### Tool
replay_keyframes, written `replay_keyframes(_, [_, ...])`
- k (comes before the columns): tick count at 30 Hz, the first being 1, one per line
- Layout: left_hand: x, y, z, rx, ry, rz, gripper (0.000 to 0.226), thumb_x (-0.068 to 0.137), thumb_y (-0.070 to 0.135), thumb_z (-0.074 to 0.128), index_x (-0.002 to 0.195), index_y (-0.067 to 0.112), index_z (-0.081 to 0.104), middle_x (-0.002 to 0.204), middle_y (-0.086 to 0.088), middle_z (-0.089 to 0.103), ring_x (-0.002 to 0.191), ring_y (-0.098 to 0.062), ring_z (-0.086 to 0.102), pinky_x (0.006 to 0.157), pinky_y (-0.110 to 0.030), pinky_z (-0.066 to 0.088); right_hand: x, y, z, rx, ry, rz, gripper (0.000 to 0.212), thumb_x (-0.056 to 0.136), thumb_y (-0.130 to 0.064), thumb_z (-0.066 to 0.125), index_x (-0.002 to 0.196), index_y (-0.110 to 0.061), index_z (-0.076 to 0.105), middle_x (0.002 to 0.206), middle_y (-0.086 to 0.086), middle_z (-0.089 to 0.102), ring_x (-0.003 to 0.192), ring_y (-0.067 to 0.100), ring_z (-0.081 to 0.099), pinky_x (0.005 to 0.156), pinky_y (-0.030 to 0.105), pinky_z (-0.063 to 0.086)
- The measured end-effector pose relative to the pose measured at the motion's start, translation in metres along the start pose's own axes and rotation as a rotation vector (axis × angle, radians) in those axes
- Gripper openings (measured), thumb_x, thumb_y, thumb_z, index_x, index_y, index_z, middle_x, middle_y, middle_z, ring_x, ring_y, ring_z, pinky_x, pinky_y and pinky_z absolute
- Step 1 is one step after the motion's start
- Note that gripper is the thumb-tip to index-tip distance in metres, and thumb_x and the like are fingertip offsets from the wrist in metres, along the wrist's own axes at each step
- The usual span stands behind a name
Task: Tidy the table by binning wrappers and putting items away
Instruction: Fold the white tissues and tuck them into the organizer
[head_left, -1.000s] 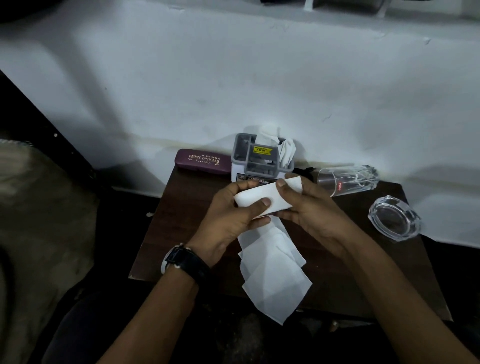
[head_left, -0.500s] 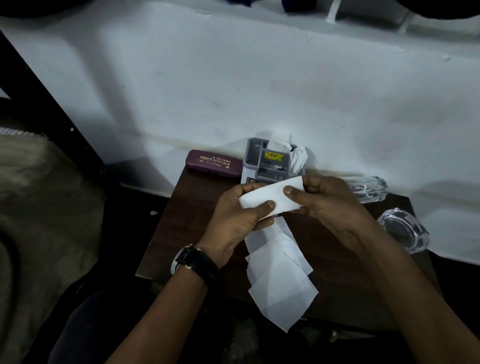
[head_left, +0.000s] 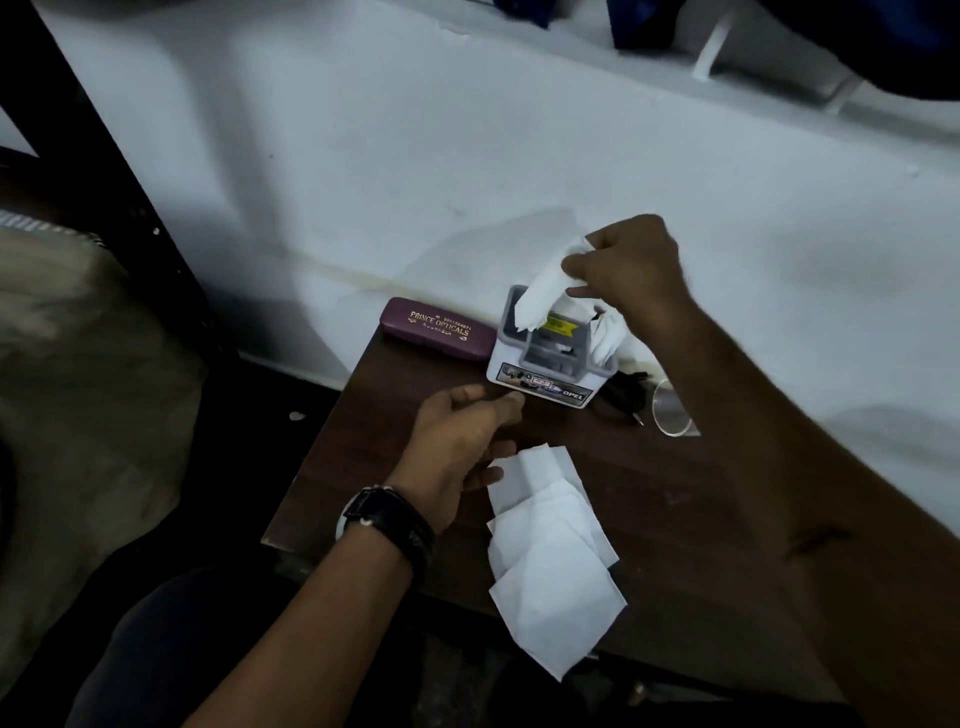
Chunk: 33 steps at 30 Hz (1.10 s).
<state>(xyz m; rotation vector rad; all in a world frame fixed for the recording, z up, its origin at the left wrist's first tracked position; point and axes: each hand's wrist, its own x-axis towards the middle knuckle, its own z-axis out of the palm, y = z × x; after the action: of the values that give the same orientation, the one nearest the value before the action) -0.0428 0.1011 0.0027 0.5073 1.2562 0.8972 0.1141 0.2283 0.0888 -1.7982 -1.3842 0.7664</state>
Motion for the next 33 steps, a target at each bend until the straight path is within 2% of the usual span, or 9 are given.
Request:
replay_keyframes(3, [0.000,0.000,0.001,0.038,-0.010,0.002,0.043,0.085,0.037,0.081,0.121,0.027,0.059,0.098,0.007,0.079,0.089,-0.017,0.072,0.072,-0.033,0.054,0.005,0.000,0.016,-0.011,0.029,0.067,0.023,0.073,0.003,0.072,0.096,0.007,0.071,0.097,0.009,0.074,0.061,0.024,0.076,0.054,0.033,0.062])
replay_keyframes(6, [-0.002,0.000,0.000,0.067,-0.008,0.010,0.045,0.085,0.039,0.081,0.122,0.025,0.061,0.095,0.008,0.079,0.082,-0.014,0.071,0.069,-0.031,0.052,0.005,0.001,0.027,-0.018,0.061,0.080,0.025,0.072,0.004,0.072,0.096,0.001,0.071,0.089,0.005,0.069,0.063,0.027,0.076,0.065,0.045,0.065])
replay_keyframes(10, [-0.003,0.001,0.000,0.087,0.008,0.043,0.043,0.085,0.038,0.080,0.122,0.023,0.064,0.097,0.007,0.079,0.076,-0.012,0.068,0.067,-0.030,0.051,0.001,0.002,0.034,-0.092,0.058,0.060,0.018,0.070,0.000,0.067,0.087,-0.001,0.069,0.094,0.007,0.074,0.067,0.025,0.077,0.062,0.043,0.065])
replay_keyframes(13, [-0.003,0.001,0.001,0.091,0.010,0.043,0.040,0.086,0.037,0.080,0.120,0.024,0.064,0.100,0.006,0.078,0.077,-0.013,0.068,0.069,-0.030,0.053,-0.004,0.003,0.038,-0.137,0.073,0.054,0.022,0.070,0.001,0.065,0.090,0.008,0.068,0.112,0.018,0.073,0.079,0.038,0.076,0.070,0.052,0.064])
replay_keyframes(16, [-0.004,0.002,0.002,0.095,0.014,0.038,0.038,0.086,0.036,0.080,0.119,0.024,0.064,0.101,0.006,0.078,0.080,-0.014,0.069,0.072,-0.032,0.053,-0.010,0.003,0.043,-0.167,0.025,0.049,0.007,0.075,-0.001,0.067,0.083,-0.001,0.066,0.105,0.008,0.068,0.069,0.033,0.076,0.058,0.038,0.064])
replay_keyframes(21, [-0.002,0.004,0.003,0.115,0.021,0.037,0.034,0.086,0.036,0.080,0.116,0.025,0.066,0.102,0.006,0.078,0.081,-0.014,0.069,0.070,-0.031,0.054,-0.018,0.008,0.047,-0.224,0.023,0.014,0.046,0.068,-0.011,0.071,0.107,0.012,0.064,0.122,0.027,0.066,0.087,0.044,0.072,0.069,0.063,0.059])
replay_keyframes(25, [-0.003,0.003,0.004,0.118,0.019,0.038,0.034,0.087,0.037,0.079,0.115,0.025,0.066,0.099,0.007,0.079,0.082,-0.014,0.070,0.070,-0.031,0.054,-0.020,0.011,0.047,-0.267,0.025,-0.035,0.045,0.076,-0.018,0.072,0.108,0.012,0.063,0.111,0.029,0.070,0.086,0.045,0.073,0.074,0.057,0.061])
replay_keyframes(30, [-0.005,0.005,0.005,0.126,0.011,0.049,0.031,0.089,0.036,0.077,0.115,0.025,0.066,0.097,0.008,0.079,0.087,-0.016,0.071,0.072,-0.033,0.054,-0.023,0.020,0.047,-0.348,0.042,-0.108,0.033,0.081,-0.024,0.069,0.101,0.001,0.064,0.091,0.018,0.072,0.075,0.039,0.072,0.075,0.048,0.061])
replay_keyframes(33, [-0.005,0.005,0.006,0.131,0.012,0.058,0.027,0.090,0.036,0.075,0.114,0.025,0.066,0.097,0.008,0.079,0.090,-0.017,0.072,0.072,-0.033,0.054,-0.024,0.023,0.047,-0.372,0.075,-0.151,0.029,0.085,-0.027,0.067,0.104,-0.005,0.067,0.099,0.012,0.071,0.086,0.032,0.070,0.077,0.038,0.058])
